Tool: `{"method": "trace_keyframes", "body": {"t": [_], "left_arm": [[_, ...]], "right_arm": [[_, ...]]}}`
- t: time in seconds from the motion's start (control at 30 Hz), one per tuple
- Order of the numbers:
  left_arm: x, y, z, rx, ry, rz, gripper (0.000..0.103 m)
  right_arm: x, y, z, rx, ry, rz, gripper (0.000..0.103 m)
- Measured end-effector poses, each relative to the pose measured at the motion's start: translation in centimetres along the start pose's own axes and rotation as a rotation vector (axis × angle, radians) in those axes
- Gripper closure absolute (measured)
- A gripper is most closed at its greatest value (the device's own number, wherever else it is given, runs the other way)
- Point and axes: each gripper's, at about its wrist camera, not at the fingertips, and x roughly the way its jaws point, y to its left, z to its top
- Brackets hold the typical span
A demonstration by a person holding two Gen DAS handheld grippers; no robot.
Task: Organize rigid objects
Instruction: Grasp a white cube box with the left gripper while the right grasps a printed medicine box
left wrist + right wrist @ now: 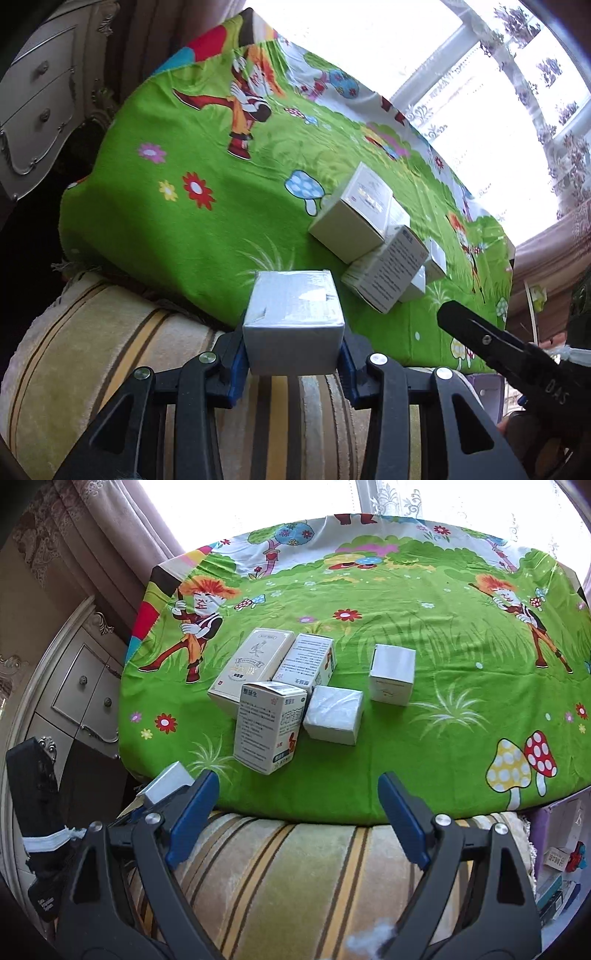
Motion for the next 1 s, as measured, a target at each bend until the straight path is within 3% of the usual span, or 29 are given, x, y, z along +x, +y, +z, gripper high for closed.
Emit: {"method": "trace_keyframes", "body": {"t": [0.2, 0.47, 0.57, 0.63, 0.7, 1.0], "left_arm": [[-0.8, 2.2, 0.3, -0.082, -0.063, 0.025, 0.062], [-0.6, 2.6, 0.4, -0.102, -0.078, 0.033, 0.062], [-0.5, 2.7, 0.2, -0.101, -0.072, 0.038, 0.062], [-0.5, 2.6, 0.2, -0.095, -0.072, 0.041, 0.062], [-0.5, 2.5, 0.1, -0.09, -0.072, 0.043, 0.062], [-0.9, 1.0, -0.4, -0.036, -0.082, 0.031, 0.062]], "right_arm": [[2.6, 2.6, 0.6, 0.001, 0.005, -0.049, 0.014], [5.5, 3.8, 1.8, -0.007, 0.014, -0.133, 0.015], [6.3, 4.0, 2.0, -0.018, 0.028, -0.151, 0.024], [6.9, 3.8, 1.9, -0.018, 0.046, -0.152, 0.039], [7.3, 3.4, 1.7, -0.004, 0.063, -0.104, 0.047], [3.8, 1.2, 0.0, 0.01, 0.019, -0.005, 0.058]]}}
